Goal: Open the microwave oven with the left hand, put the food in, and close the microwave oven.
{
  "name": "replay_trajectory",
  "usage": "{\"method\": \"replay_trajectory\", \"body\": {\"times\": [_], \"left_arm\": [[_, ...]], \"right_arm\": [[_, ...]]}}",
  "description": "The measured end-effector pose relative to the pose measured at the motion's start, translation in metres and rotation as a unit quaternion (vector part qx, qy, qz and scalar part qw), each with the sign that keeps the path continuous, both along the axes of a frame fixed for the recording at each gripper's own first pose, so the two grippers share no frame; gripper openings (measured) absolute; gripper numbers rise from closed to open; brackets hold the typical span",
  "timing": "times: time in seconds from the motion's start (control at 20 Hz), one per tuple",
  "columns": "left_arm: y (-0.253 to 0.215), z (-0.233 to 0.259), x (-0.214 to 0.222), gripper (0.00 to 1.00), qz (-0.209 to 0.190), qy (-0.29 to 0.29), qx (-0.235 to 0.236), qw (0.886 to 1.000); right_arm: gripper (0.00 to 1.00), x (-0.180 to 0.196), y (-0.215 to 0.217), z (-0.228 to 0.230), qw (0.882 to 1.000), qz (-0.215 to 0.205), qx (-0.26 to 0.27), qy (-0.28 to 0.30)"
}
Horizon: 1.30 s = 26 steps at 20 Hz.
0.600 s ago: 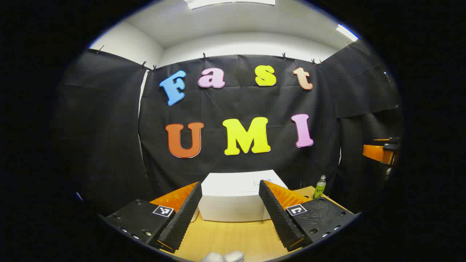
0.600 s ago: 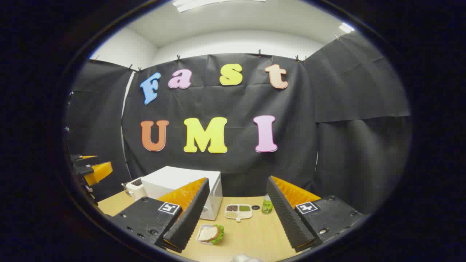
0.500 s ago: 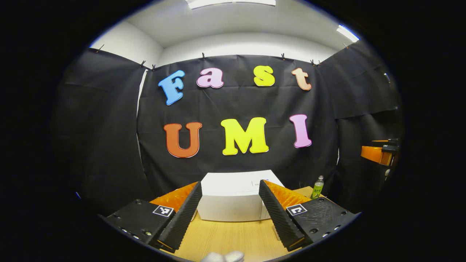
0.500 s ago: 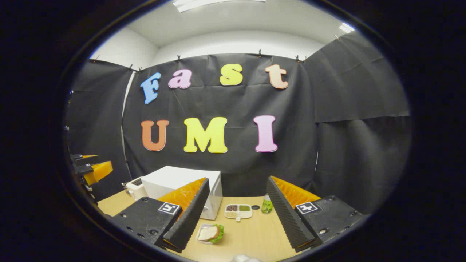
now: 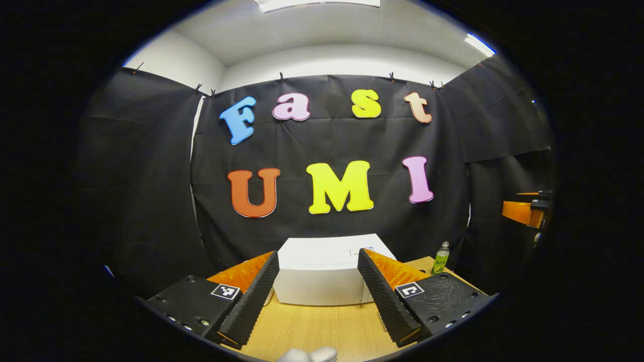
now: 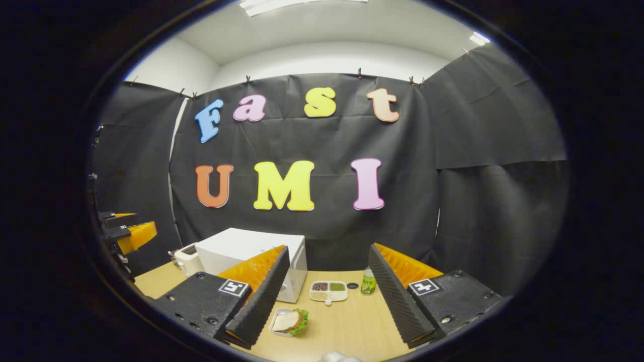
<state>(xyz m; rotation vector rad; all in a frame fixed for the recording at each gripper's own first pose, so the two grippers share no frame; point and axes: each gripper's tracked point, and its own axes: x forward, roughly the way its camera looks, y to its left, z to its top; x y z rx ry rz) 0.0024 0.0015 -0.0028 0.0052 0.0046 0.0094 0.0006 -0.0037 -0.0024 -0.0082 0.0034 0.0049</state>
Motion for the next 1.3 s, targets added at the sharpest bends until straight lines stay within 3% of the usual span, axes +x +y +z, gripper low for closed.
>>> {"method": "replay_trajectory", "body": {"times": [0.05, 0.1, 0.2, 0.25, 0.3, 0.4, 0.45, 0.5, 1.05, 1.1, 1.15, 1.2, 1.3], "left_arm": [[-0.001, -0.002, 0.000, 0.96, 0.000, 0.002, 0.001, 1.000], [-0.001, -0.004, 0.002, 0.96, 0.000, 0.002, 0.004, 1.000], [-0.003, -0.009, 0.006, 0.96, -0.002, 0.000, 0.008, 1.000], [-0.007, -0.011, 0.008, 0.96, -0.008, -0.002, 0.006, 1.000], [-0.012, -0.015, 0.011, 0.96, -0.012, -0.005, 0.004, 1.000], [-0.019, -0.027, 0.022, 0.96, -0.018, -0.005, 0.005, 1.000], [-0.024, -0.033, 0.029, 0.96, -0.021, -0.009, 0.005, 1.000], [-0.031, -0.042, 0.037, 0.96, -0.025, -0.008, 0.005, 1.000], [-0.116, -0.180, 0.148, 0.97, -0.077, 0.054, 0.023, 0.995], [-0.122, -0.194, 0.159, 0.96, -0.079, 0.060, 0.028, 0.995], [-0.127, -0.208, 0.170, 0.95, -0.079, 0.071, 0.029, 0.994], [-0.133, -0.218, 0.180, 0.94, -0.082, 0.075, 0.028, 0.993], [-0.142, -0.238, 0.201, 0.90, -0.080, 0.084, 0.017, 0.993]], "right_arm": [[0.92, 0.000, -0.001, -0.001, 1.000, -0.001, -0.001, 0.000], [1.00, 0.000, -0.001, 0.000, 1.000, -0.001, -0.001, 0.000], [1.00, 0.000, -0.002, 0.001, 1.000, -0.001, -0.001, -0.001], [0.92, -0.001, -0.003, 0.001, 1.000, -0.002, -0.003, -0.002], [1.00, -0.001, -0.004, 0.002, 1.000, -0.003, -0.005, -0.003], [1.00, -0.001, -0.006, 0.006, 1.000, -0.002, -0.004, -0.007], [0.92, -0.002, -0.008, 0.008, 1.000, -0.002, -0.004, -0.009], [0.92, -0.002, -0.009, 0.009, 1.000, -0.003, -0.006, -0.010], [0.92, -0.005, -0.044, 0.006, 0.998, -0.045, -0.040, 0.020], [1.00, -0.006, -0.047, 0.006, 0.997, -0.051, -0.043, 0.024], [1.00, -0.007, -0.050, 0.004, 0.997, -0.057, -0.050, 0.030], [0.92, -0.007, -0.052, 0.002, 0.996, -0.059, -0.057, 0.036], [0.92, -0.008, -0.057, 0.001, 0.994, -0.069, -0.072, 0.047]]}}
